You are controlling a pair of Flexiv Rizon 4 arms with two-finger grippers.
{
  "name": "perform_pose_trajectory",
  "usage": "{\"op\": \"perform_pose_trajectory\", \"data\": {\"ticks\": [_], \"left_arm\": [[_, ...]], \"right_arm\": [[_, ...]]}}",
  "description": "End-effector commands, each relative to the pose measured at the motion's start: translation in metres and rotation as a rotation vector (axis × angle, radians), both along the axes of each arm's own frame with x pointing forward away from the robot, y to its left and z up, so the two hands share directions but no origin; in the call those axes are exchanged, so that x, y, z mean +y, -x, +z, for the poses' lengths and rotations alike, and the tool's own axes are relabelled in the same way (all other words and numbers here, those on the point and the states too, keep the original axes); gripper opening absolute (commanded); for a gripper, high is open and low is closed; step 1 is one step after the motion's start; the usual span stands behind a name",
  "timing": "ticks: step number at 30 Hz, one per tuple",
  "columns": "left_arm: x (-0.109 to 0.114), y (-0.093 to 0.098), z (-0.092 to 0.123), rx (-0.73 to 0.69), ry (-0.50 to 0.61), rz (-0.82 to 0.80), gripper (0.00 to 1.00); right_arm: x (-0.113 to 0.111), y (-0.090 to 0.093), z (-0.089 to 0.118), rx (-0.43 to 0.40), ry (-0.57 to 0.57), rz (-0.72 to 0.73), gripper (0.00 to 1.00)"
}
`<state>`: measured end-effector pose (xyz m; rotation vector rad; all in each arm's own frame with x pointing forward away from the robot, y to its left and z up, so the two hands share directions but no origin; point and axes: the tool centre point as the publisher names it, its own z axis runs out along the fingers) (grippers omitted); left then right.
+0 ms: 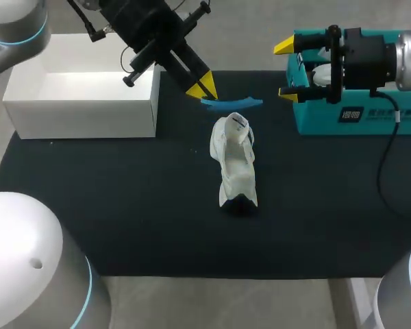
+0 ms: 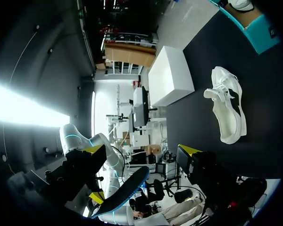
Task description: Take the shoe out of the shoebox, open the shoe tongue, remove and reinsert the insole, then place the shoe into the shoebox
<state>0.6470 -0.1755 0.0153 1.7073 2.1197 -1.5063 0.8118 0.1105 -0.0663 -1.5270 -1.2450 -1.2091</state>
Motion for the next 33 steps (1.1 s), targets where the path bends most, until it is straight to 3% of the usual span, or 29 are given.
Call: {"op": "perform_pose_trajectory", "data": {"ticks": [1,9,13,25,33], "left_arm": [[0.006,0.011,-0.003,-0.438,0.254,0.043,0.0],[0.006,0.011,-0.003,-0.438,0.254,0.043,0.0],[0.006,-0.002,-0.02,-0.501,0.297,0.068,0.0],[-0.001,-0.018,-0.046,-0.53,0.25,0.061,0.0],[-0.008,-0.044,-0.067,-0.638,0.229,0.047,0.0]], "right_arm": [[0.003,-0.001,0.0,0.001,0.002,-0.002,1.0],[0.003,-0.001,0.0,0.001,0.002,-0.002,1.0],[0.003,-0.001,0.0,0.001,0.002,-0.002,1.0],[0.004,-0.002,0.002,-0.002,0.005,0.007,1.0],[0.021,-0.005,0.015,-0.042,0.025,0.034,1.0]]}}
